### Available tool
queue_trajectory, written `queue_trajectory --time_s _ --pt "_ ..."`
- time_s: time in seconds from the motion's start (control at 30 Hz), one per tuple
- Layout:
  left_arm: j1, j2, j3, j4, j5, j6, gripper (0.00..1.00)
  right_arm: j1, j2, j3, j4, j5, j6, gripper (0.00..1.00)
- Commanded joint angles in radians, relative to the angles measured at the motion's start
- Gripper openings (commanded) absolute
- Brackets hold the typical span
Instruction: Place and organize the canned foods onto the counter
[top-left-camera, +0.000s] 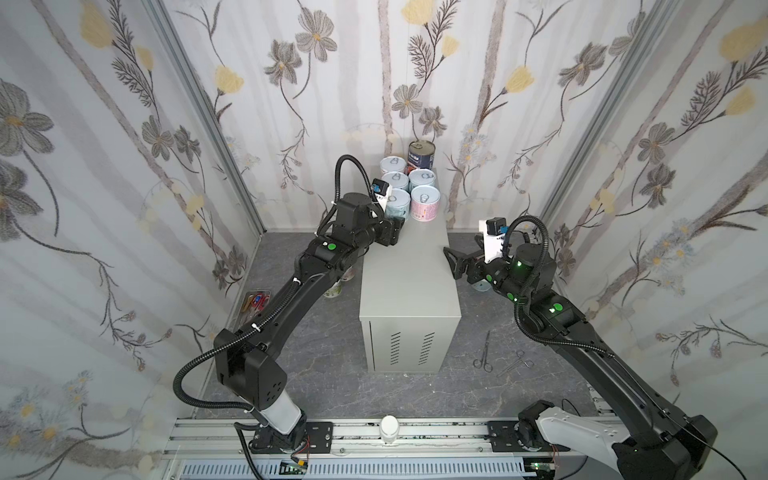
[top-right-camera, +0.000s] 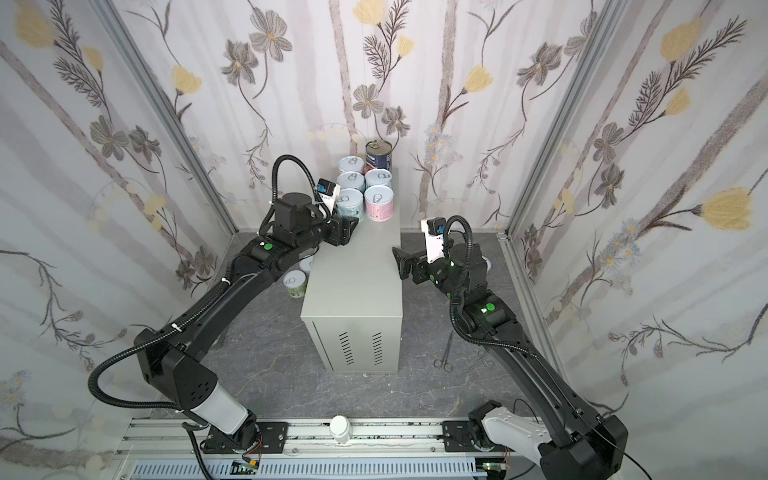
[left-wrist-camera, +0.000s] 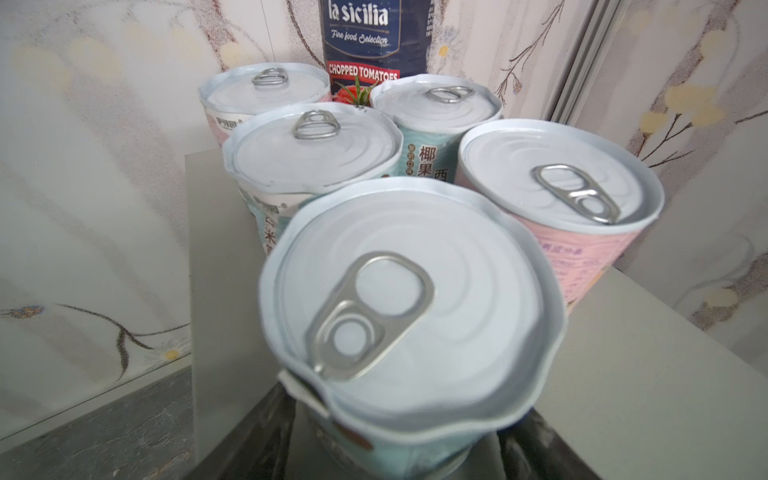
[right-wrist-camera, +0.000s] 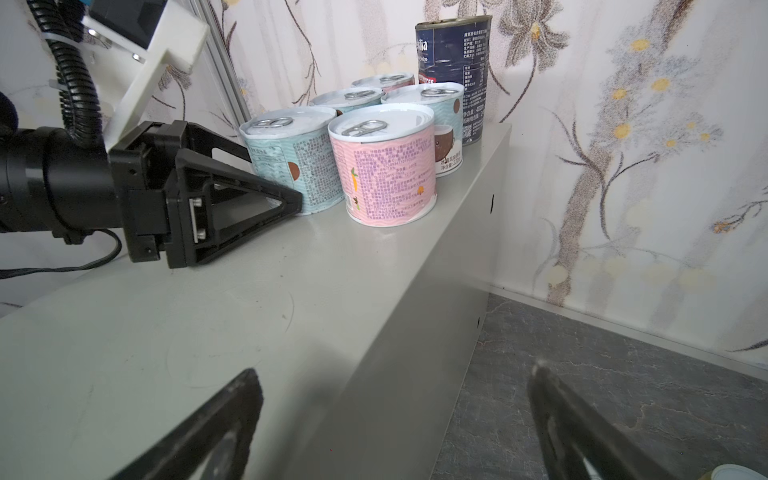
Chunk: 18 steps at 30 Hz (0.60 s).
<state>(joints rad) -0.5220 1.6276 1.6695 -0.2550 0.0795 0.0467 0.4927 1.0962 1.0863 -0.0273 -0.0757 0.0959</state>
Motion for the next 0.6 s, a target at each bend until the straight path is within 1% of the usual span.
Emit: queue_trajectory --time_s 0.0,0.13,0.23,0.43,0.57 --pt "0.002 -0.014 0.0 0.007 0.006 -0.014 0.76 0.0 -0.008 -0.006 -0.017 0.012 -0.021 1.0" --pt "0.001 -0.053 -0.018 0.008 0.021 -0.026 0.8 -0.002 -0.029 -0.008 -0.02 0.018 -0.018 1.0" --pt "0.002 -0.089 -0.048 0.017 0.023 -0.028 0.83 0.0 -0.041 0.002 -0.016 -0.022 -0.019 1.0" --pt "0.002 -0.169 -0.099 0.021 0.031 -0.027 0.85 0.001 -0.029 0.029 -0.004 -0.062 -0.003 1.0" --pt "0.002 -0.231 -0.131 0.013 0.025 -0.018 0.86 -0.003 -0.05 0.024 -0.023 0.007 -0.01 1.0"
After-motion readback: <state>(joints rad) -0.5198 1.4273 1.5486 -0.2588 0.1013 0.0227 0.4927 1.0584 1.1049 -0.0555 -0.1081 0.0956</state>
